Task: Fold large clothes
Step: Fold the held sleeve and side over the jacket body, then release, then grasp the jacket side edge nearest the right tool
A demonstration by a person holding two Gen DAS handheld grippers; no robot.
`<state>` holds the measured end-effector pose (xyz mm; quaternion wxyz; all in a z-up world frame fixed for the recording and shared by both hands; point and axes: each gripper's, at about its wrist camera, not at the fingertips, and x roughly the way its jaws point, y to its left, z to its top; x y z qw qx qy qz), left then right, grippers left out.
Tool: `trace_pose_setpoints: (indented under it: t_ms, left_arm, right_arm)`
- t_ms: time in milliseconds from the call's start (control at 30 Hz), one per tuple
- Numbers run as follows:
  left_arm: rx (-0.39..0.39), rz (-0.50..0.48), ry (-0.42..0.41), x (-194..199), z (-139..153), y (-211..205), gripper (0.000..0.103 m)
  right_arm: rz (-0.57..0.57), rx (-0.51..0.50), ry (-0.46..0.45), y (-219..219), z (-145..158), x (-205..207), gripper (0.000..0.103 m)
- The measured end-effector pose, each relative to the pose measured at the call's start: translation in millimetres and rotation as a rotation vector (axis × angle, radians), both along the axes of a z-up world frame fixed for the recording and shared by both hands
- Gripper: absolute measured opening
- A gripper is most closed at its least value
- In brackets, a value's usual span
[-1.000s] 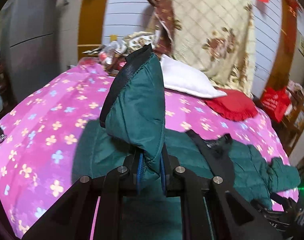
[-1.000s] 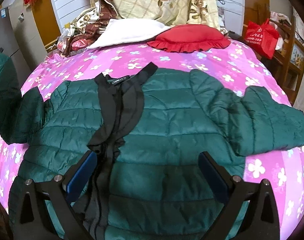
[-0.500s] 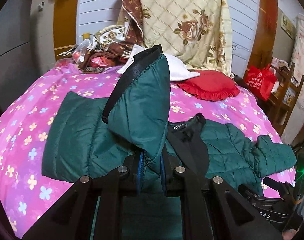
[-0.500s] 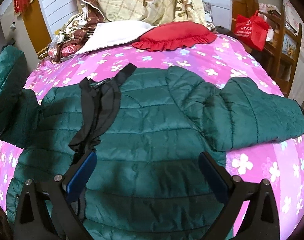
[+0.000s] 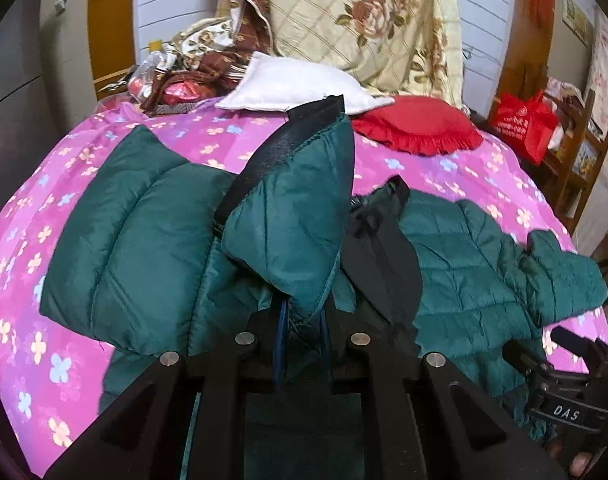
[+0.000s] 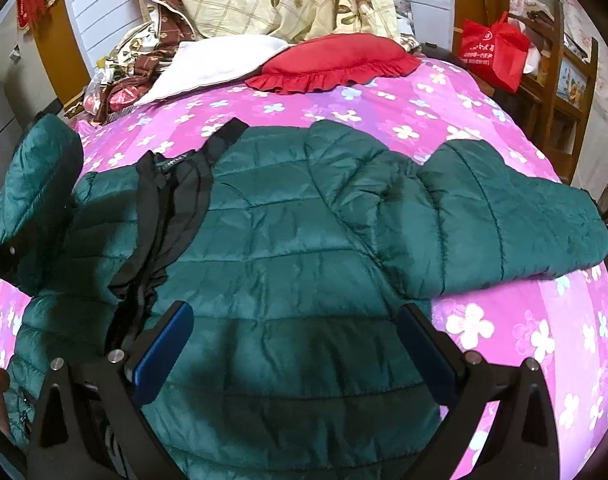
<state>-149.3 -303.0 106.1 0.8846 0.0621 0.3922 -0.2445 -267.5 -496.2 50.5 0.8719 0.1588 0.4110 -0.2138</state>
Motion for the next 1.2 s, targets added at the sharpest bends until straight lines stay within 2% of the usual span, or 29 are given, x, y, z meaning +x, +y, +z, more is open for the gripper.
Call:
trace_pose_setpoints:
  t_ms: [133, 333, 533, 667, 800, 933, 1067, 1200]
  left_arm:
    - [0.012, -0.026, 0.017, -5.0, -9.4, -13.5, 0.000]
    - [0.037, -0.047, 0.048, -10.9, -27.3, -31.0, 0.000]
    - [0.057, -0.059, 0.068, -15.3, -40.0, -41.1, 0.000]
    - [0.054, -0.069, 0.076, -17.9, -39.2, -42.3, 0.000]
    - [0.046, -0.095, 0.116, -21.7, -36.7, -42.4, 0.013]
    - [0.009, -0.143, 0.147, -32.8, -25.3, -29.4, 0.015]
    - [0.013, -0.159, 0.102, -46.5, -5.6, -2.8, 0.017]
    - [0.021, -0.122, 0.056, -45.8, 9.8, 33.1, 0.017]
  right_arm:
    - [0.002, -0.014, 0.031, -4.8, -6.7, 1.8, 0.103]
    - [0.008, -0.115, 0.097, -14.4, -10.7, 9.3, 0.103]
    - [-0.007, -0.085, 0.144, -30.6, -26.0, 12.1, 0.103]
    - [-0.009, -0.021, 0.132, -35.0, -33.0, 6.3, 0.103]
    - [-0.018, -0.011, 0.117, -33.8, -28.0, -0.5, 0.103]
    - [-0.030, -0.002, 0.100, -33.0, -20.4, -6.5, 0.103]
    - [-0.035, 0.023, 0.059, -31.6, -11.8, -10.1, 0.103]
    - [0.016, 0.095, 0.000, -20.5, -4.3, -0.8, 0.103]
